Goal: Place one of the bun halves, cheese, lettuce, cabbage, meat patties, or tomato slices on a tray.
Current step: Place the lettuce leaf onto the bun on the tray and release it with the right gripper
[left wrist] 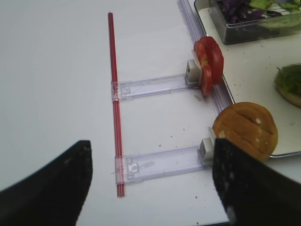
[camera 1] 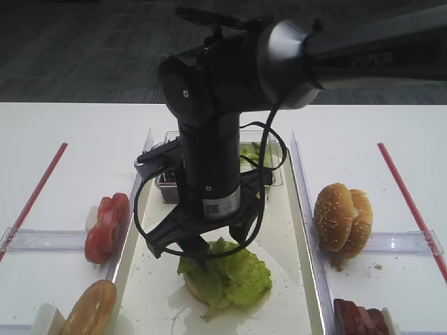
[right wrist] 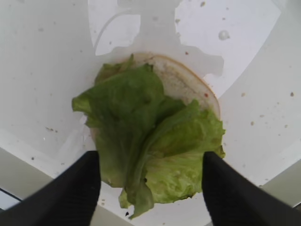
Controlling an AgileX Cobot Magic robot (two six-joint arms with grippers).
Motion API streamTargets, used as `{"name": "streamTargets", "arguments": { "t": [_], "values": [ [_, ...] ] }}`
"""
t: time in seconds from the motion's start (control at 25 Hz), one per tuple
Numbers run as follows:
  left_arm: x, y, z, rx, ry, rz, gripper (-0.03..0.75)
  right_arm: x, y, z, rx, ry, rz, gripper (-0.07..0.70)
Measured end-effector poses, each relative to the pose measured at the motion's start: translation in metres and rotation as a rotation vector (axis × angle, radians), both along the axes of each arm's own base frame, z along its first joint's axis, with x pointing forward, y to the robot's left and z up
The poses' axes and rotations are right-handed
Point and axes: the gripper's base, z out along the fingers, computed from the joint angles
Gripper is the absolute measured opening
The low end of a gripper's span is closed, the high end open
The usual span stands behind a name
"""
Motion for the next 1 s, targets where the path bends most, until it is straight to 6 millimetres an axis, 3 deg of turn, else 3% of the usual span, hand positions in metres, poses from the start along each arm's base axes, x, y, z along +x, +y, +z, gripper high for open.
{"name": "streamTargets", "arguments": {
  "t": [0.64, 1.0],
  "values": [
    [0.0000, 0.0000, 0.0000, 0.000, 0.000, 0.000, 0.491, 0.0003, -0.0002, 0.0000, 0.000, -0.004, 0.034, 0.678],
    [0.0000, 0.0000, 0.0000, 0.000, 0.000, 0.000, 0.491, -0.0006, -0.0011, 0.0000, -0.009, 0.006, 0.034, 0.691]
  ]
}}
